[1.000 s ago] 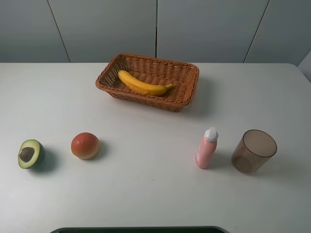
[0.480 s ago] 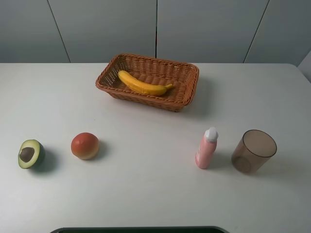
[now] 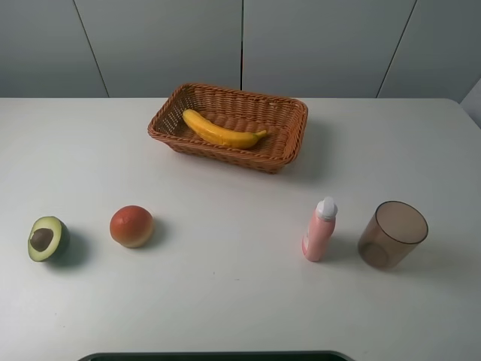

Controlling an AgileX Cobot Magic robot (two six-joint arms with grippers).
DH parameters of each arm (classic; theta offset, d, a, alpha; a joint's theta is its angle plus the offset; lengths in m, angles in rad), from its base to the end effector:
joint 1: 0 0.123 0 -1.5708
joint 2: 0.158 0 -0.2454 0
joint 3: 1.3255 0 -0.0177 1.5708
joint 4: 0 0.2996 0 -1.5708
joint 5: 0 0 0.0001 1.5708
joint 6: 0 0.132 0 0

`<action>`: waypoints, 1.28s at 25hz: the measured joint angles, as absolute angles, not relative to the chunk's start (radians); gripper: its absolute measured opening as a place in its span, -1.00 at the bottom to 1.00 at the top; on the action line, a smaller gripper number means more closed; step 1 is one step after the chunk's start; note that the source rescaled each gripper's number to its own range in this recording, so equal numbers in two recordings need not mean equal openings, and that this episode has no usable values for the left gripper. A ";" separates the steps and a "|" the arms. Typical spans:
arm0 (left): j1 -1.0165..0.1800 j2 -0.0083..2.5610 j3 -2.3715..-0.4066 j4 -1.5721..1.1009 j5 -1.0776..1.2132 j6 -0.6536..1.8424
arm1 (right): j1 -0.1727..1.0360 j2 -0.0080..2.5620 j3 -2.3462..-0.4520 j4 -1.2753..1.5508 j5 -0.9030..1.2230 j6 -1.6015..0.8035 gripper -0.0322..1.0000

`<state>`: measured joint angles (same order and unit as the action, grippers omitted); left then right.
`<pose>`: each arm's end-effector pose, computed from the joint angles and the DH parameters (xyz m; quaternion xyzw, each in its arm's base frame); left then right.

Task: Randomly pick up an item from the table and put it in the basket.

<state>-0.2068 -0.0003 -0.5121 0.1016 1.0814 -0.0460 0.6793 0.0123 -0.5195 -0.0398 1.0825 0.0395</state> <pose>0.1116 -0.0113 0.2845 0.0658 0.8517 -0.0149 0.5196 0.0908 0.0673 0.2852 -0.2684 0.8137 0.1626 0.4893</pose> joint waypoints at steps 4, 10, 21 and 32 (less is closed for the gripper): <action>-0.207 0.000 -0.512 0.102 1.081 -0.046 | 0.679 0.000 -0.513 -0.038 1.088 0.042 0.99; -0.207 0.000 -0.512 0.102 1.081 -0.046 | 0.679 -0.001 -0.513 -0.035 1.088 0.045 0.99; -0.207 0.000 -0.512 0.102 1.081 -0.046 | 0.315 -0.001 -0.513 -0.045 1.088 0.073 1.00; -0.207 0.000 -0.512 0.102 1.081 -0.046 | 0.009 -0.001 -0.513 -0.054 1.088 0.075 1.00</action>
